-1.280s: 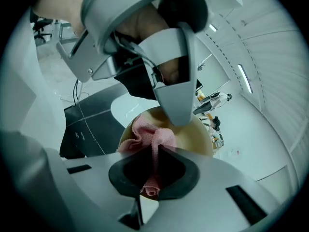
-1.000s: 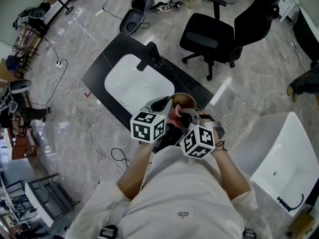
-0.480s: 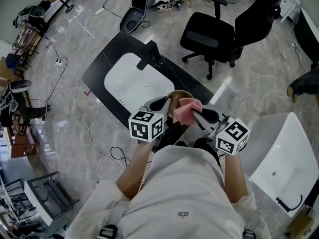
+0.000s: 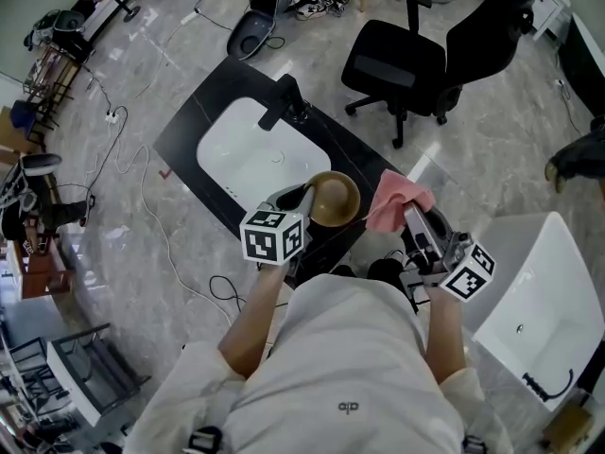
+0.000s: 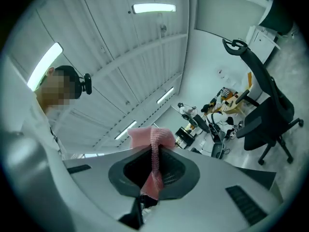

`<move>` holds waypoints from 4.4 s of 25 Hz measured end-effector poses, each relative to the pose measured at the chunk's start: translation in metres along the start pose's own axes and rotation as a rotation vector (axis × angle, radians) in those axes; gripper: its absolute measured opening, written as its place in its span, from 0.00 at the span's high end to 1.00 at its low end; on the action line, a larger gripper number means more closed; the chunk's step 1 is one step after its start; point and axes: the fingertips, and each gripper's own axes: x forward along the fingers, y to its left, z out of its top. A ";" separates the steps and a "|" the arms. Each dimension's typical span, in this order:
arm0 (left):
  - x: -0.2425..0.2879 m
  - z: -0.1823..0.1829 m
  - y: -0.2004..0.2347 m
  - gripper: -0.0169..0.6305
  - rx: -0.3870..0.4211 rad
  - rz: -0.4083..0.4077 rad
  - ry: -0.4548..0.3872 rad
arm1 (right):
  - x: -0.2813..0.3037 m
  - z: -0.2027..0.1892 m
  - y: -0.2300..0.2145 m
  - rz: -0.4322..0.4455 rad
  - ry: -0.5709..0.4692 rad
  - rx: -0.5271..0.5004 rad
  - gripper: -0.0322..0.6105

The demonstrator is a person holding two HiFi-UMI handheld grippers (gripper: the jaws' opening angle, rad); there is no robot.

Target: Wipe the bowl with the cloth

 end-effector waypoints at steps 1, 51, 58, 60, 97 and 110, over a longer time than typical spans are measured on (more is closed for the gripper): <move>0.000 -0.002 0.003 0.94 -0.006 0.005 0.003 | -0.002 -0.001 -0.003 -0.012 0.004 -0.001 0.92; 0.135 -0.129 0.025 0.93 -0.277 -0.008 0.280 | -0.068 -0.049 -0.041 -0.326 0.128 0.105 0.92; 0.132 -0.128 0.027 0.85 -0.277 -0.006 0.291 | -0.066 -0.046 -0.040 -0.323 0.130 0.110 0.92; 0.132 -0.128 0.028 0.84 -0.274 -0.003 0.292 | -0.066 -0.047 -0.041 -0.323 0.131 0.110 0.92; -0.039 -0.101 -0.024 0.95 -0.144 0.109 0.008 | -0.125 -0.054 0.035 -0.356 0.176 -0.220 0.92; -0.160 -0.110 -0.110 0.95 0.029 0.103 -0.199 | -0.181 -0.088 0.084 -0.359 0.285 -0.416 0.92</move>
